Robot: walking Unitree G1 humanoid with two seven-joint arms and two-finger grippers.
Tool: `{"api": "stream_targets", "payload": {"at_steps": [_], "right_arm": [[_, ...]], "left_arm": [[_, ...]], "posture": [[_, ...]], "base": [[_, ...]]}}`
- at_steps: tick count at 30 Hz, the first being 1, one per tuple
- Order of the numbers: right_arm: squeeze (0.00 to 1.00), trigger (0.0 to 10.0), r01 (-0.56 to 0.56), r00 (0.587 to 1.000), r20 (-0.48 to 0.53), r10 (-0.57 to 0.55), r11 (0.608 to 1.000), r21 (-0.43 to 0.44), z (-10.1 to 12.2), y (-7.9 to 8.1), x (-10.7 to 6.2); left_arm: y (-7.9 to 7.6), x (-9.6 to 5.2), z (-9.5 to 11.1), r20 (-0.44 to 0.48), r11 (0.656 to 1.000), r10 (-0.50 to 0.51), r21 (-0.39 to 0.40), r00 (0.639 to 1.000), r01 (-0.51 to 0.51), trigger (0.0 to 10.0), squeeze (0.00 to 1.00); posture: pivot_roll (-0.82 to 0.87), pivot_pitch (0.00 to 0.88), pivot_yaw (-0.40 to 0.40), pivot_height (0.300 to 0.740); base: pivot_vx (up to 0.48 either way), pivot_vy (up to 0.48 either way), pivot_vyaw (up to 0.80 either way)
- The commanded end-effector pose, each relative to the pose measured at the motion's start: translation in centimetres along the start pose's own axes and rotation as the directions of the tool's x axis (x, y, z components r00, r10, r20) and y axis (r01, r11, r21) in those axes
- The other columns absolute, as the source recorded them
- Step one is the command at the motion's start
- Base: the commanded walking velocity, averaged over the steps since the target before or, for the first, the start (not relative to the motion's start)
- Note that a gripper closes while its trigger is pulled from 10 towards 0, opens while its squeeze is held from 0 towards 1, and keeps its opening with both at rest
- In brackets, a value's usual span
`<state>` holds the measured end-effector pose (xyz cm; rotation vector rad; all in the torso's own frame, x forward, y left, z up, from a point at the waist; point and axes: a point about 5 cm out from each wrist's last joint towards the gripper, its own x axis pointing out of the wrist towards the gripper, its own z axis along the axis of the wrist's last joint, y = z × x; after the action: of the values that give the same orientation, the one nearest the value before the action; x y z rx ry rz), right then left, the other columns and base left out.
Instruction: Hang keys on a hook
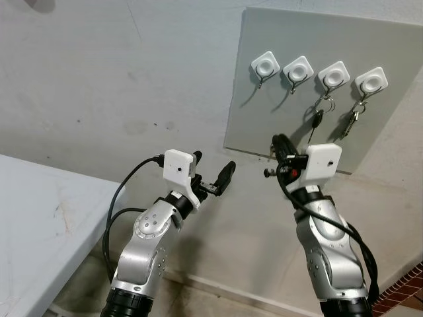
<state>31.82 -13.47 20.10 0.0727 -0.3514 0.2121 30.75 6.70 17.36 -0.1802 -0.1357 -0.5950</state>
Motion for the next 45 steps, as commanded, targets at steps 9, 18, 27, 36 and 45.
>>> {"api": "stream_targets", "payload": {"at_steps": [9,18,27,36,45], "right_arm": [[0.0,10.0,0.003,0.998,0.061,-0.004,1.0,0.014,1.5,-1.2,1.7],[0.0,10.0,-0.042,0.992,0.124,0.036,0.998,0.045,2.7,-1.0,2.6],[0.0,10.0,-0.064,0.98,0.196,0.042,0.992,0.106,4.0,-1.1,3.2],[0.0,10.0,-0.069,0.972,0.233,0.033,0.987,0.148,4.8,-1.4,3.5],[0.0,10.0,-0.099,0.972,0.227,0.063,0.984,0.151,4.7,-1.2,3.7]], "left_arm": [[-1.7,1.8,2.4,0.061,0.995,-0.095,0.015,0.994,0.095,10.0,0.0],[-2.5,2.9,3.7,0.09,0.989,-0.144,0.022,0.985,0.143,10.0,0.0],[-3.1,3.0,4.0,0.091,0.984,-0.181,0.021,0.979,0.18,10.0,0.0],[-3.4,2.9,4.1,0.092,0.982,-0.191,0.015,0.977,0.19,10.0,0.0],[-3.4,2.9,4.0,0.092,0.983,-0.185,0.005,0.978,0.185,10.0,0.0]], "posture": [[0.0,0.001,-0.036,0.74],[-0.01,0.015,-0.026,0.74],[-0.01,0.022,-0.02,0.74],[-0.01,0.025,-0.023,0.74],[-0.01,0.028,-0.028,0.74]], "base": [[0.0,0.0,0.0],[0.0,0.0,0.0],[0.0,0.0,0.0],[0.0,0.0,0.0],[0.0,0.0,0.0]]}}
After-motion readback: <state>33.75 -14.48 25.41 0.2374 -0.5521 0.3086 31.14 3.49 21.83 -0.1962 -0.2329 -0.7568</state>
